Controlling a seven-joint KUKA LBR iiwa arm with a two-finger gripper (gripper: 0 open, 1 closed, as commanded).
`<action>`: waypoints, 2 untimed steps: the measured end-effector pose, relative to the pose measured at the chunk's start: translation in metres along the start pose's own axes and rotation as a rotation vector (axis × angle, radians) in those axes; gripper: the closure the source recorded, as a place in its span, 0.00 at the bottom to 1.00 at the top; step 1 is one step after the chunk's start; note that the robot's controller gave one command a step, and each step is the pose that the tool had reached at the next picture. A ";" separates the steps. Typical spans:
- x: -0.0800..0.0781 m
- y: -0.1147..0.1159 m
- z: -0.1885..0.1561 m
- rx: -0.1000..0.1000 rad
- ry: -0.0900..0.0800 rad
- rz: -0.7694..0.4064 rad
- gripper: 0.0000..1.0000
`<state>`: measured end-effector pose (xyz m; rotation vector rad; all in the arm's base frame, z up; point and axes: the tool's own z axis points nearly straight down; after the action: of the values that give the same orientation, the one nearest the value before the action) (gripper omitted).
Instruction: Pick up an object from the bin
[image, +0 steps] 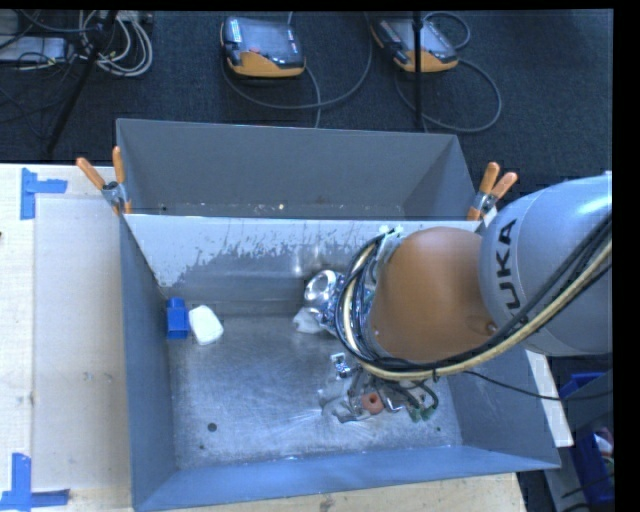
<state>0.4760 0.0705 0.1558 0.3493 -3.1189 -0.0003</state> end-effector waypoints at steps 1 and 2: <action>-0.013 0.010 0.005 0.001 -0.003 -0.062 1.00; -0.016 0.016 0.005 0.000 -0.001 -0.058 1.00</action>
Offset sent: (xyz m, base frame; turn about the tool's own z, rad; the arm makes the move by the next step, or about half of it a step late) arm 0.0232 -0.0078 0.1487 -0.4136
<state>0.4877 0.0893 0.1506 0.4399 -3.1087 -0.0012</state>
